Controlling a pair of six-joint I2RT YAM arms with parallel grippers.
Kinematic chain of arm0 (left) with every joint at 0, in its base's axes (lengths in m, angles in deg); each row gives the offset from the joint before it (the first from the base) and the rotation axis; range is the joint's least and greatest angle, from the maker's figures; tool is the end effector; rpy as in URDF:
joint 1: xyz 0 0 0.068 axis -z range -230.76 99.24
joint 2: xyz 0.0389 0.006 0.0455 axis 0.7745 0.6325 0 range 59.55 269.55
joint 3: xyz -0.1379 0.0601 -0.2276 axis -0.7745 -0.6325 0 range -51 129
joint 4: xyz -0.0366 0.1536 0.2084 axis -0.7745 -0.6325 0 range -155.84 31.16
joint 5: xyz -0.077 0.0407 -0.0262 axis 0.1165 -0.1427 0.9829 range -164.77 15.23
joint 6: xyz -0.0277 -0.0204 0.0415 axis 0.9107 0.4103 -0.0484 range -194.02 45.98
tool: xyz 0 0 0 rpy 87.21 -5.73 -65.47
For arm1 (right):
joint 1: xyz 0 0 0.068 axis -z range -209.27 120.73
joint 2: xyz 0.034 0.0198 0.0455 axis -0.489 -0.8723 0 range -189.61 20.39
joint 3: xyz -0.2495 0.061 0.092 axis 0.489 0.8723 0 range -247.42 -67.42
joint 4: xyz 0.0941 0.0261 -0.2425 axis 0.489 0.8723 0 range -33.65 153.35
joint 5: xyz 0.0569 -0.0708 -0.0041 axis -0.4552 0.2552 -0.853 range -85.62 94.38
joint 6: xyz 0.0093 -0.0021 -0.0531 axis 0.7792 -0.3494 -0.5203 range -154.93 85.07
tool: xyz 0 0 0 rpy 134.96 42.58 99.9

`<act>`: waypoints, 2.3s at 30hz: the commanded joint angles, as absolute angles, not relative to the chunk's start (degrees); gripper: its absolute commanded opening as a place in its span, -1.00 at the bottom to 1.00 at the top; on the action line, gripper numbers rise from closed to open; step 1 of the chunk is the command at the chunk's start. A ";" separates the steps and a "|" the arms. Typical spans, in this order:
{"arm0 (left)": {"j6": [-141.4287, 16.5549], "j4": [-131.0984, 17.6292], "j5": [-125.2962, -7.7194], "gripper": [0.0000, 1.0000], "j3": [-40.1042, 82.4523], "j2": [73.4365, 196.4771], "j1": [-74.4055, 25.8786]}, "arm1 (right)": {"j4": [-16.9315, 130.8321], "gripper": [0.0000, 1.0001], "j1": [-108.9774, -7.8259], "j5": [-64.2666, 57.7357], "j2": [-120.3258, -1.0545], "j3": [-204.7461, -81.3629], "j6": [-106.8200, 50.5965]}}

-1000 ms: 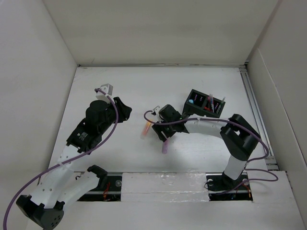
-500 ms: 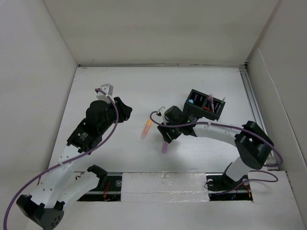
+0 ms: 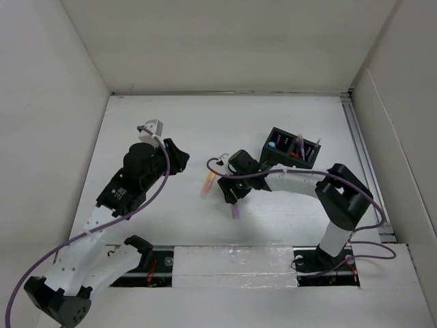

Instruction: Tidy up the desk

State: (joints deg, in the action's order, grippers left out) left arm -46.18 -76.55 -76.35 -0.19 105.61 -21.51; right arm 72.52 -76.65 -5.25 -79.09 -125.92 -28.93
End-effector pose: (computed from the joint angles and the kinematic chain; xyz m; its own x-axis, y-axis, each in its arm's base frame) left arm 0.1600 -0.0885 0.3591 -0.3902 -0.3164 -0.8647 0.3198 0.8341 -0.4495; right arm 0.2306 0.2593 0.1669 -0.6479 -0.5520 -0.5248 -0.7232 0.6622 0.1964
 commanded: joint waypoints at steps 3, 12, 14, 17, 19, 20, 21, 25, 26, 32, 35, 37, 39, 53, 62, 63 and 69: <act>-46.77 -74.22 -75.82 -0.40 -0.99 105.34 -21.23 | 70.94 0.27 -76.03 -7.84 -82.87 -130.79 -30.62; -46.42 -74.22 -76.44 -0.40 -0.90 105.25 -21.23 | 73.14 0.19 -76.03 -6.27 -84.11 -131.32 -32.02; -46.42 -74.13 -76.61 -0.40 -0.81 105.43 -21.23 | 74.10 0.06 -76.03 -5.12 -84.64 -131.67 -32.46; -46.42 -74.13 -76.70 -0.40 -0.46 105.69 -21.23 | 75.25 0.00 -76.56 -3.89 -85.17 -131.49 -32.56; -46.42 -74.13 -76.88 -0.40 -0.37 105.78 -21.23 | 75.86 0.00 -76.56 -2.84 -84.90 -131.32 -32.29; -46.42 -74.13 -76.88 -0.40 -0.28 105.87 -21.23 | 76.21 0.06 -77.08 -2.40 -84.64 -131.23 -32.12; -46.42 -74.04 -76.88 -0.40 -0.20 105.70 -21.23 | 76.04 0.07 -77.09 -1.96 -84.38 -131.14 -32.20; -46.42 -73.96 -76.97 -0.40 -0.11 106.22 -21.23 | 76.04 -0.13 -77.09 -2.04 -84.37 -131.14 -32.82; -46.59 -73.78 -76.97 -0.40 -0.11 106.31 -21.23 | 76.04 -0.32 -77.09 -2.21 -84.37 -131.32 -32.73; -46.68 -73.60 -77.14 -0.40 0.16 106.57 -21.23 | 72.71 -0.76 -77.09 -2.57 -80.52 -131.05 -32.55; -46.68 -73.60 -77.14 -0.40 0.16 106.57 -21.23 | 72.35 -0.81 -76.56 -1.17 -76.48 -132.02 -33.96; -46.77 -73.69 -77.14 -0.40 0.25 106.75 -21.23 | 71.56 -0.82 -75.33 -0.37 -74.10 -132.37 -34.22; -46.77 -73.69 -77.05 -0.40 0.51 106.92 -21.23 | 70.07 -0.82 -72.96 -1.34 -70.75 -132.37 -36.42; -46.07 -74.31 -75.56 -0.40 1.48 106.75 -21.23 | 53.56 -0.84 -45.46 -8.45 -58.88 -136.50 -46.26; -45.28 -76.06 -75.47 -0.40 2.35 105.96 -21.23 | 39.23 -0.86 -37.72 -17.59 -63.72 -132.38 -44.77; -45.28 -76.33 -75.56 -0.40 2.44 105.78 -21.23 | 36.61 -0.87 -37.71 -19.34 -64.24 -131.68 -43.73; -44.84 -77.03 -76.18 -0.40 2.62 105.43 -21.23 | 31.40 -0.87 -37.71 -20.23 -63.11 -126.05 -43.27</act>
